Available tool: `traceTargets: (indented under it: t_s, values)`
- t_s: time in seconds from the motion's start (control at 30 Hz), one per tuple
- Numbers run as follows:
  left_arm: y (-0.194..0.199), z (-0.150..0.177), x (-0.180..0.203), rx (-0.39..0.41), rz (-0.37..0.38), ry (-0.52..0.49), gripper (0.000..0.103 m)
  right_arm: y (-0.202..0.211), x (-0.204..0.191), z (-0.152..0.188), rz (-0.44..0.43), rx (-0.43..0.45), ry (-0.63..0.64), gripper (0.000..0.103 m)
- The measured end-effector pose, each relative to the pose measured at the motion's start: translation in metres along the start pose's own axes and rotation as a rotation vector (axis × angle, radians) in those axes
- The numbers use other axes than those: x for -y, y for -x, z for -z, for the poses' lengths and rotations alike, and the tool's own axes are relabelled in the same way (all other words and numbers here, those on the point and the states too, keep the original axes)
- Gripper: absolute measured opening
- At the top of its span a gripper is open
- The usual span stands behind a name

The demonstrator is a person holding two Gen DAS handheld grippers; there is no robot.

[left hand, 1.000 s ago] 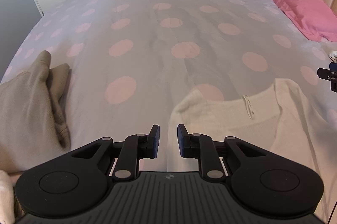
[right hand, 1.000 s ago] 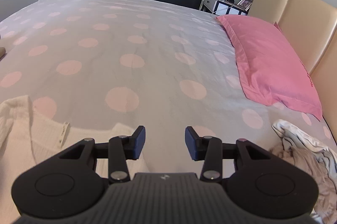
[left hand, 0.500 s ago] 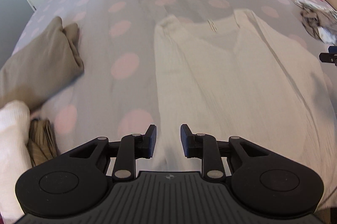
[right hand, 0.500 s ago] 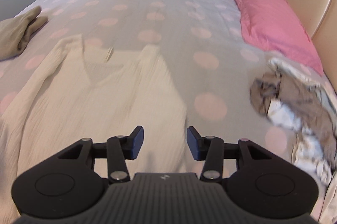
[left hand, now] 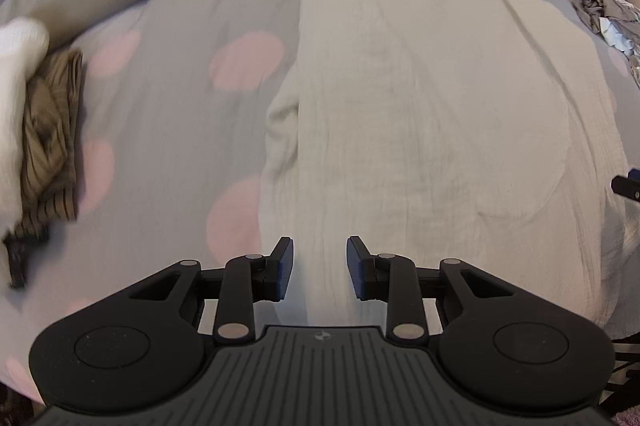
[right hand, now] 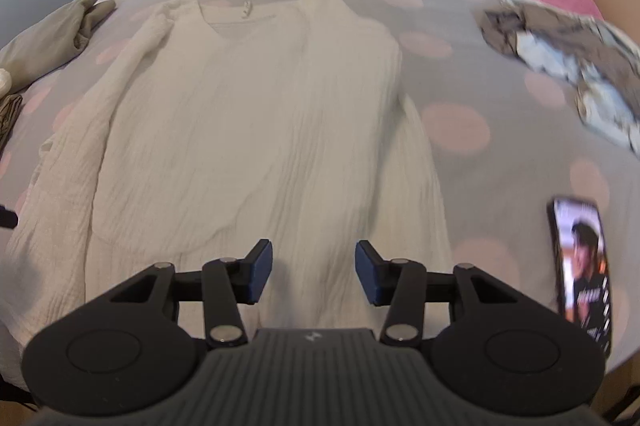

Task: Fold clothes
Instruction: 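Grasp the shirt hem with both grippers and pull it straight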

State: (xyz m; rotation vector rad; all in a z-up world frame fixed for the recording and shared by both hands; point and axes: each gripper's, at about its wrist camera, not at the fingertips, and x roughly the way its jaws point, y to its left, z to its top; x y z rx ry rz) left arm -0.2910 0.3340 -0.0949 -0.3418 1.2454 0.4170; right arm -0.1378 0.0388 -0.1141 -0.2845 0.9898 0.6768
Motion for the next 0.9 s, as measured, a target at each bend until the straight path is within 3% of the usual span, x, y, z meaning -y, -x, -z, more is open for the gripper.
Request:
traceTargets:
  t_s: [0.27,0.37,0.4,0.5,0.57,0.73,0.9]
  values:
    - [-0.013,0.027,0.002,-0.068,0.014,0.014,0.027,-0.012,-0.003,0.008,-0.033,-0.039,-0.002,0.046]
    - [-0.017,0.028,0.002,-0.082,0.023,0.012,0.026,-0.02,-0.007,0.01,-0.004,-0.065,0.024,0.022]
    - [-0.018,0.028,0.002,-0.086,0.025,0.012,0.018,-0.022,-0.007,0.011,0.009,-0.07,0.032,0.011]
    - [-0.018,0.028,0.006,-0.078,0.026,-0.01,0.005,-0.018,-0.001,0.01,0.009,-0.059,0.015,0.007]
    - [-0.014,0.027,0.009,-0.057,0.018,-0.025,0.003,-0.012,0.001,0.006,0.028,-0.038,0.007,0.006]
    - [0.0,0.023,0.006,0.009,0.027,0.005,0.002,0.003,0.009,-0.004,0.071,0.014,-0.014,0.006]
    - [0.016,0.008,-0.005,0.053,0.035,0.059,0.002,0.024,0.04,-0.04,0.134,0.072,-0.045,0.006]
